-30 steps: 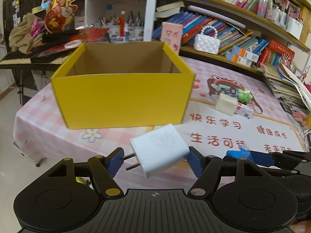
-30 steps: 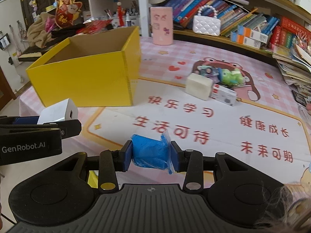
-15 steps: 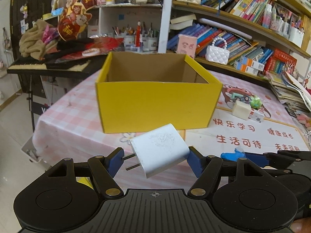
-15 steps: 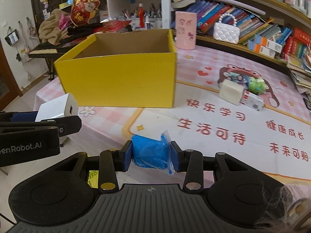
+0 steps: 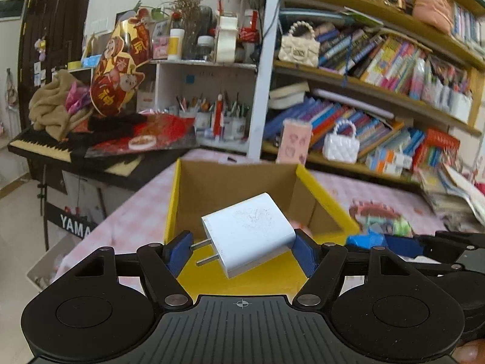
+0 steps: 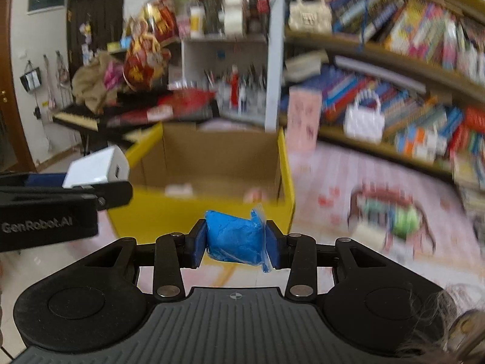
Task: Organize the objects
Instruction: 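Carry the charger in the left gripper and packet in the right gripper over the box, then open the left gripper releasing the charger while the right gripper releases the packet into the box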
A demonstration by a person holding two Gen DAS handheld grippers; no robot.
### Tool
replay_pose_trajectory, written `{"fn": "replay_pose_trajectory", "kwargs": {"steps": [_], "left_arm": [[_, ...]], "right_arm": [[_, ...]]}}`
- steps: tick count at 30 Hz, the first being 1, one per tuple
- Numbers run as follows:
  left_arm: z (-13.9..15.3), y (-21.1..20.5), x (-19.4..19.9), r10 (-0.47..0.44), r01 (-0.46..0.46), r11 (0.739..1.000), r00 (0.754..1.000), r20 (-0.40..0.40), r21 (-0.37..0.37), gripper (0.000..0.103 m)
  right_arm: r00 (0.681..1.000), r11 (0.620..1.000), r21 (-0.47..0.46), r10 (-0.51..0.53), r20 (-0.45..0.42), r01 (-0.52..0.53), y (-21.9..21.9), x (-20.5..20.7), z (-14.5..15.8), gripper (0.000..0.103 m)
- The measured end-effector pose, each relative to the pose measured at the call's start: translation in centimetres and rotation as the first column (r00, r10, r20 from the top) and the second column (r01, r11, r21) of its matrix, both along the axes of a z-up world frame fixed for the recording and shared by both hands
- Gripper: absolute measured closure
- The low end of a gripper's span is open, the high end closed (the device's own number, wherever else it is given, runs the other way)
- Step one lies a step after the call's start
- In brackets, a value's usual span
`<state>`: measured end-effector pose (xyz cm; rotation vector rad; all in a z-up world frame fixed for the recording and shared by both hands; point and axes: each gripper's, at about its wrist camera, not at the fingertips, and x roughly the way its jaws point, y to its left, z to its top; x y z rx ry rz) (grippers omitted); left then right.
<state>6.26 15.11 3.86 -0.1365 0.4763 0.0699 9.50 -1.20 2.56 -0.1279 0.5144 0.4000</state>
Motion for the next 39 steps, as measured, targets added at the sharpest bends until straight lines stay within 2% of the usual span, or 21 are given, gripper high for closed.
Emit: {"fn": "replay_pose_trajectory", "kwargs": {"steps": [4, 9, 15, 21, 25, 28, 33, 37, 39], "left_arm": [[0.4, 0.3, 3.2, 0.033, -0.033, 0.999, 0.999, 0.009, 0.0, 0.032], [-0.2, 0.7, 7.3, 0.039, -0.04, 0.999, 0.999, -0.024, -0.001, 0.032], [-1.8, 1.0, 12.1, 0.053, -0.055, 0.998, 0.994, -0.091, -0.012, 0.032], [-3.9, 0.9, 15.6, 0.043, -0.048, 0.999, 0.983, -0.179, -0.021, 0.032], [-5.3, 1.4, 17.3, 0.055, -0.075, 0.995, 0.967, -0.248, -0.072, 0.032], [-5.7, 1.3, 18.1, 0.038, -0.056, 0.997, 0.959, -0.282, -0.056, 0.032], [-5.7, 0.8, 18.9, 0.017, -0.02, 1.0, 0.942, -0.335, -0.005, 0.031], [-5.8, 0.9, 19.0, 0.013, -0.022, 1.0, 0.936, -0.352, -0.021, 0.031], [-5.8, 0.8, 19.0, 0.002, -0.009, 1.0, 0.934, -0.356, -0.016, 0.029]], "right_arm": [[0.997, 0.998, -0.034, 0.051, 0.066, -0.048, 1.0, 3.5, 0.8, 0.066], [0.994, 0.993, -0.079, 0.095, 0.046, -0.091, 2.4, 8.6, 0.1, 0.066], [0.983, 0.974, -0.142, 0.168, -0.076, -0.177, 4.1, 13.9, -2.0, 0.066], [0.951, 0.942, -0.193, 0.236, -0.2, -0.274, 5.5, 17.6, -4.0, 0.066], [0.935, 0.916, -0.238, 0.268, -0.234, -0.322, 6.3, 18.6, -4.4, 0.066], [0.889, 0.871, -0.267, 0.321, -0.326, -0.413, 7.5, 19.2, -5.4, 0.066], [0.848, 0.846, -0.254, 0.351, -0.397, -0.469, 8.4, 20.0, -5.6, 0.066], [0.851, 0.838, -0.271, 0.355, -0.386, -0.473, 8.6, 19.7, -5.5, 0.064], [0.861, 0.836, -0.287, 0.357, -0.363, -0.467, 8.7, 19.3, -5.3, 0.059]]}}
